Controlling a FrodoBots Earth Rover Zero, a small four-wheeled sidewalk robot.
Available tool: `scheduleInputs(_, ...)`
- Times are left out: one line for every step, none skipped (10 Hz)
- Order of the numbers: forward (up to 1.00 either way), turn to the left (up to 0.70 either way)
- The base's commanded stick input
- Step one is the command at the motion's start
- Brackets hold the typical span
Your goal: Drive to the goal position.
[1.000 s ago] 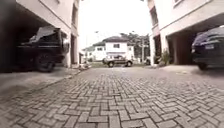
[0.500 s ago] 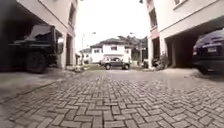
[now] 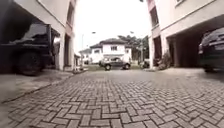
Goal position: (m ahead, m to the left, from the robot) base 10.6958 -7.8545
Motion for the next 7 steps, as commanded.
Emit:
scheduleInputs(0.70,0.00)
scheduleInputs(0.70,0.00)
scheduleInputs(0.70,0.00)
scheduleInputs(0.70,0.00)
scheduleInputs(0.70,0.00)
scheduleInputs(0.70,0.00)
scheduleInputs(0.70,0.00)
